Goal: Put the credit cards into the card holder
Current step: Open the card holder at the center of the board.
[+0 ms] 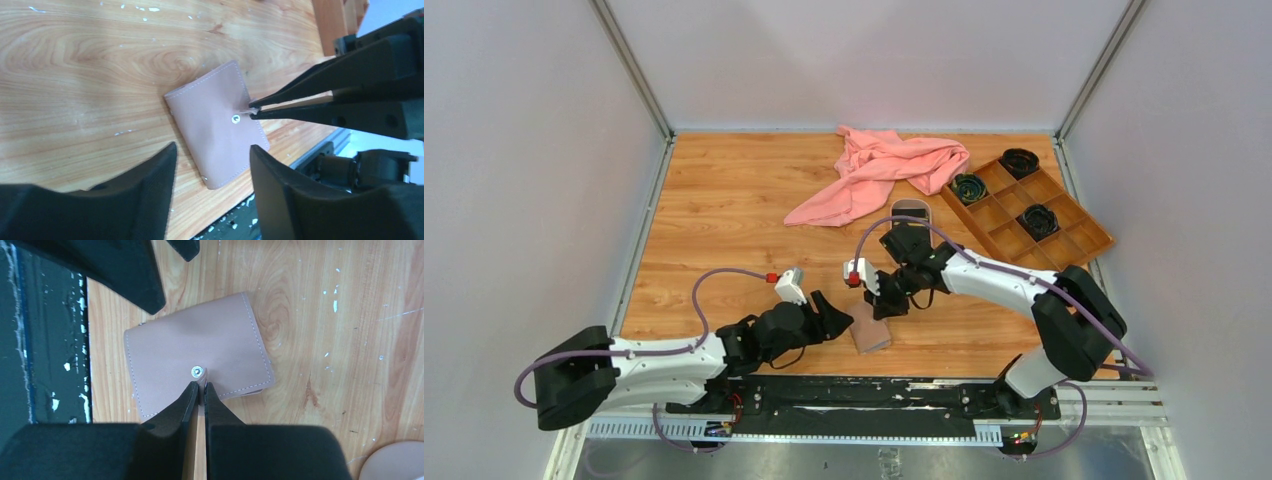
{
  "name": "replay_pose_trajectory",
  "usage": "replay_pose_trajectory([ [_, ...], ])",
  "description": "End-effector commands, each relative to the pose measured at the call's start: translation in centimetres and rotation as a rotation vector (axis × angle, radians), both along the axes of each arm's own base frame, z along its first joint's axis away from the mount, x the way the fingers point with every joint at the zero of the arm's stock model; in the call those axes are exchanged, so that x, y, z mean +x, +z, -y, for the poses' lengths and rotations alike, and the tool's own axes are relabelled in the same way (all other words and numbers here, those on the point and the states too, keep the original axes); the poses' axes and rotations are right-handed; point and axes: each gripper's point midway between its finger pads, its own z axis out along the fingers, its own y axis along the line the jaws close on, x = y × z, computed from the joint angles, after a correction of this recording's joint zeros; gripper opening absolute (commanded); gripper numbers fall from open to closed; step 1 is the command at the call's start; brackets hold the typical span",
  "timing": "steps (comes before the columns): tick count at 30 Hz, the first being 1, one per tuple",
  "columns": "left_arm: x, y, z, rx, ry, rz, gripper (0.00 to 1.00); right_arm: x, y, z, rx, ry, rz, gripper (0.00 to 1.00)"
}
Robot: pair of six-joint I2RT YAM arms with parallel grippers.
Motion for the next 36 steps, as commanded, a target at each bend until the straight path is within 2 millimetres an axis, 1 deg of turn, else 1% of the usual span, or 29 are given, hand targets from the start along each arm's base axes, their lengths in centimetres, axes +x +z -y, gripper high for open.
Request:
replay_pose_trajectory([
  [1,-0.4,0.9,0.1,0.009,-0.061,0.072,0.63,-1.2,1.6,0.0,0.069,0.005,-0.094,0.02],
  [4,-0.6,1.2,0.3,0.005,-0.082,0.079,0.71,-0.9,2.0,0.1,0.090,-0.015,-0.117,0.01],
  [8,-0.6,1.7,0.7,-0.004,-0.094,0.086,0.85,-0.3,2.6,0.3,0.126,-0.052,-0.164,0.00],
  [13,-0.5,1.2,0.5,0.009,-0.084,0.078,0.95,-0.2,3.2,0.2,0.163,-0.072,-0.223,0.00],
  [16,-0.6,0.8,0.6,0.021,-0.092,0.068,0.98,-0.3,3.4,0.1,0.173,-0.072,-0.237,0.00],
  [20,-0.7,0.9,0.9,0.023,-0.106,0.066,1.00,-0.3,3.8,-0.1,0.188,-0.080,-0.255,0.00],
  [25,-0.7,0.7,1.2,0.014,-0.108,0.061,1.00,-0.2,4.8,-0.4,0.221,-0.097,-0.287,0.00],
  [30,-0.7,0.5,1.3,0.012,-0.105,0.053,1.00,-0.1,5.1,-0.5,0.236,-0.110,-0.299,0.00],
  [36,-0.6,0.7,1.6,0.011,-0.106,0.054,1.00,-0.1,5.9,-0.7,0.272,-0.117,-0.316,0.00],
])
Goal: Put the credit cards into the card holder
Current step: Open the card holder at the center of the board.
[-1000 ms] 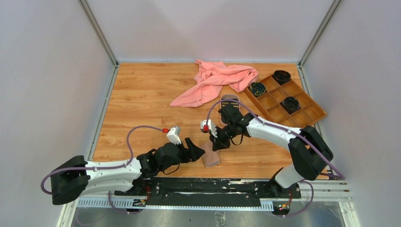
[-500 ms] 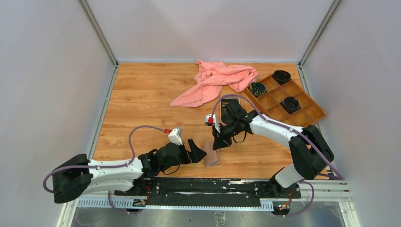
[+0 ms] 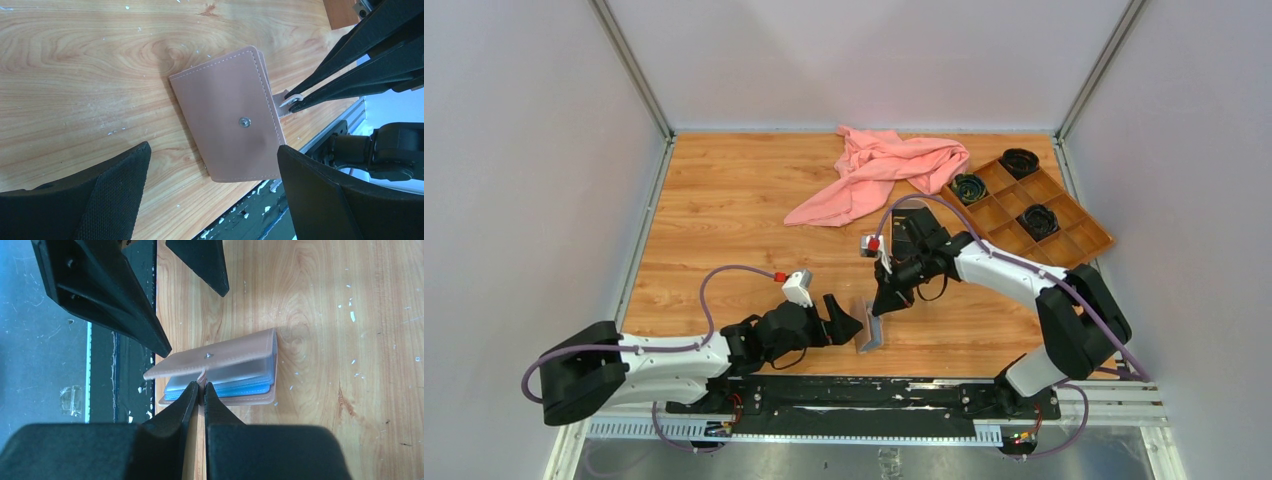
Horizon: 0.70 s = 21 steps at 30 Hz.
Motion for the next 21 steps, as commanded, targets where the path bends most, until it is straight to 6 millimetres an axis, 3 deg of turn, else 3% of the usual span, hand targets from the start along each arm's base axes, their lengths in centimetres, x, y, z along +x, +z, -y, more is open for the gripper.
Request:
replay_pose_trajectory([
  [1,0.3,1.3,1.0,-0.033,-0.006,0.019,1.00,0.4,2.4,-0.5,0.076,-0.011,-0.003,0.00],
  [14,0.3,1.6,0.9,-0.047,0.000,0.026,1.00,0.9,2.4,-0.2,0.076,-0.035,0.002,0.00],
  [21,0.4,2.5,-0.3,-0.082,0.023,0.070,1.00,0.9,2.7,-0.1,0.097,-0.032,-0.001,0.00],
])
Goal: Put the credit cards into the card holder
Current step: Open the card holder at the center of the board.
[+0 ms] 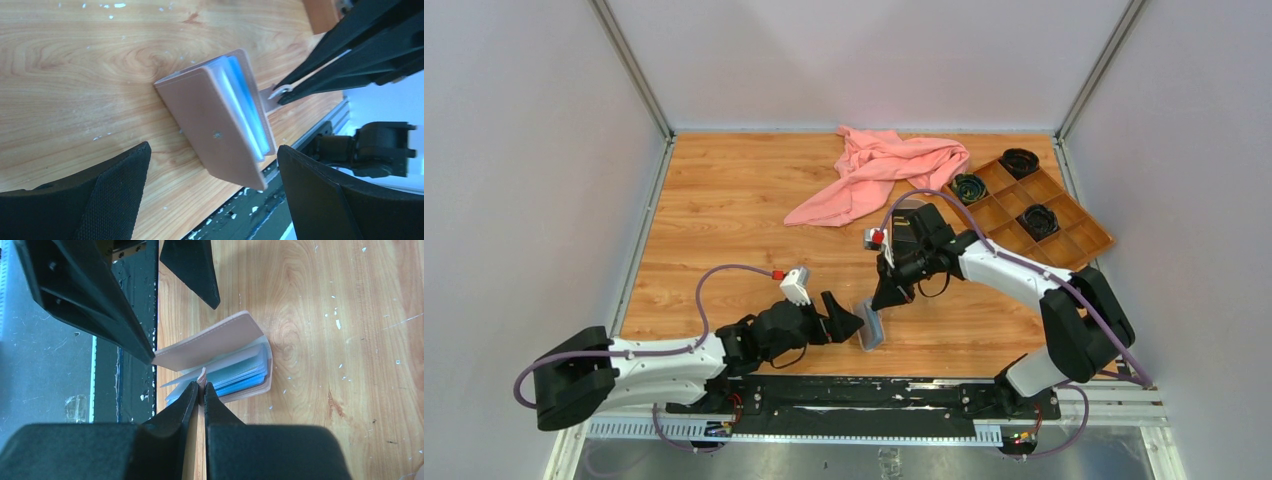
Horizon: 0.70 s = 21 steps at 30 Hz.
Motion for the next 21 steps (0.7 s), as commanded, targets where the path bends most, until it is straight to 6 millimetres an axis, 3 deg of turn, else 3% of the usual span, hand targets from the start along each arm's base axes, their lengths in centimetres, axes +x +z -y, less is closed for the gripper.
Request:
replay_pose_trajectory([
  [1,0.4,0.6,-0.9,-0.025,0.035,0.046,1.00,0.0,1.4,0.1,0.046,0.002,0.010,0.00],
  [4,0.5,0.3,-1.4,-0.026,0.056,0.044,0.99,0.3,1.2,0.2,0.038,-0.009,0.014,0.00],
  [7,0.7,-0.5,-1.8,0.000,0.072,0.028,0.90,0.5,1.1,0.3,0.033,-0.018,0.017,0.00],
  [12,1.1,-1.4,-2.8,0.101,0.099,0.024,0.84,0.6,1.6,0.4,0.053,-0.017,0.021,0.00],
  [21,1.9,0.9,-6.1,0.246,0.175,0.079,0.77,0.1,2.2,0.5,0.087,0.003,0.015,0.00],
])
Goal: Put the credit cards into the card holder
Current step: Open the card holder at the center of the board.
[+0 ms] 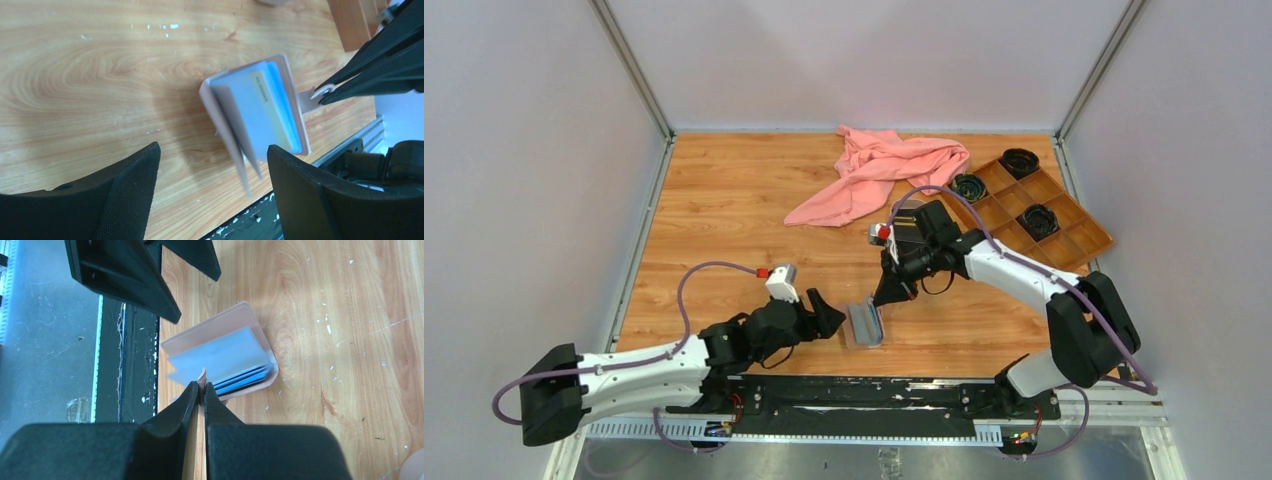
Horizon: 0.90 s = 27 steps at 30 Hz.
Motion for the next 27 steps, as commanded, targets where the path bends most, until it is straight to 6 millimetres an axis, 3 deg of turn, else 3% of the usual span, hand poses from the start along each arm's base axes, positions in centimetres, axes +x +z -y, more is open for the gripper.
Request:
replay_pose_trajectory([
  [1,1.0,1.5,-2.8,0.115,0.074,0.055,0.74,-0.1,0.7,0.2,0.032,0.004,0.007,0.00],
  [6,0.7,3.2,-1.3,0.026,0.015,0.090,0.61,1.5,-1.7,0.8,-0.075,-0.064,-0.007,0.00],
  [13,0.2,1.7,1.6,0.081,-0.089,0.035,0.47,4.3,-5.2,3.3,-0.270,-0.191,0.027,0.00],
  [17,0.4,1.8,2.7,0.092,-0.116,0.033,0.47,4.6,-8.3,5.1,-0.427,-0.202,-0.014,0.00],
  [21,0.6,1.9,3.0,0.101,-0.116,0.037,0.56,4.0,-10.2,6.0,-0.522,-0.172,-0.092,0.00],
  [25,0.4,1.7,3.0,0.096,-0.120,0.025,0.70,3.5,-10.6,6.1,-0.543,-0.150,-0.133,0.02],
  [27,0.3,1.8,3.3,0.097,-0.134,0.022,0.71,3.3,-10.0,5.7,-0.510,-0.139,-0.139,0.04],
])
